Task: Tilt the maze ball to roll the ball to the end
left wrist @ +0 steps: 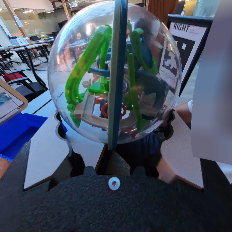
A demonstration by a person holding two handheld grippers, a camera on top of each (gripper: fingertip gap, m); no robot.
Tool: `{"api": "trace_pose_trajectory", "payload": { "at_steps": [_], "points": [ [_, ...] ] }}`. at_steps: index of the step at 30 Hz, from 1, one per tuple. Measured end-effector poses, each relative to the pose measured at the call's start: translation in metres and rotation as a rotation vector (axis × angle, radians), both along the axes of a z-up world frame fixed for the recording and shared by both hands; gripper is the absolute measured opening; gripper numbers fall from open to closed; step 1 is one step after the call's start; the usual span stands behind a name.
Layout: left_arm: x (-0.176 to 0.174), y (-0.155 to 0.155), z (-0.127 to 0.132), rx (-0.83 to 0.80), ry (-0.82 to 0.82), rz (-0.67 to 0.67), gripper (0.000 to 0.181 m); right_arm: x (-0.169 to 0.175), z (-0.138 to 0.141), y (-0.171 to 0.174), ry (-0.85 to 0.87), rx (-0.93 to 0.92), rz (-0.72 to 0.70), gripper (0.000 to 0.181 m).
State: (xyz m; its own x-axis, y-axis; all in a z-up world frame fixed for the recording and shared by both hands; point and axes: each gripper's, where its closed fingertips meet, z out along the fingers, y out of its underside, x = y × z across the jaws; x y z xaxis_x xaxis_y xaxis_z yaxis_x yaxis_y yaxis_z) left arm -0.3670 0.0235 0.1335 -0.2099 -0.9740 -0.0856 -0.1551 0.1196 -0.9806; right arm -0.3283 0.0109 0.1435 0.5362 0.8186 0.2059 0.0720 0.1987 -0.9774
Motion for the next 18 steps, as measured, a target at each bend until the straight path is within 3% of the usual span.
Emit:
{"api": "trace_pose_trajectory", "payload": {
  "at_steps": [2, 7, 18],
  "points": [
    [0.001, 0.006, -0.001, 0.011, -0.017, -0.003, 0.159, 0.001, -0.002, 0.006, 0.006, 0.017, -0.001, 0.155],
    [-0.001, 0.006, -0.005, 0.223, -0.056, 0.012, 0.158, -0.001, -0.013, 0.007, -0.127, 0.162, -0.025, 0.154],
    [-0.009, 0.007, 0.003, 0.114, -0.056, 0.009, 0.159, -0.009, -0.01, 0.008, -0.047, 0.069, -0.008, 0.154]
  ]
}}
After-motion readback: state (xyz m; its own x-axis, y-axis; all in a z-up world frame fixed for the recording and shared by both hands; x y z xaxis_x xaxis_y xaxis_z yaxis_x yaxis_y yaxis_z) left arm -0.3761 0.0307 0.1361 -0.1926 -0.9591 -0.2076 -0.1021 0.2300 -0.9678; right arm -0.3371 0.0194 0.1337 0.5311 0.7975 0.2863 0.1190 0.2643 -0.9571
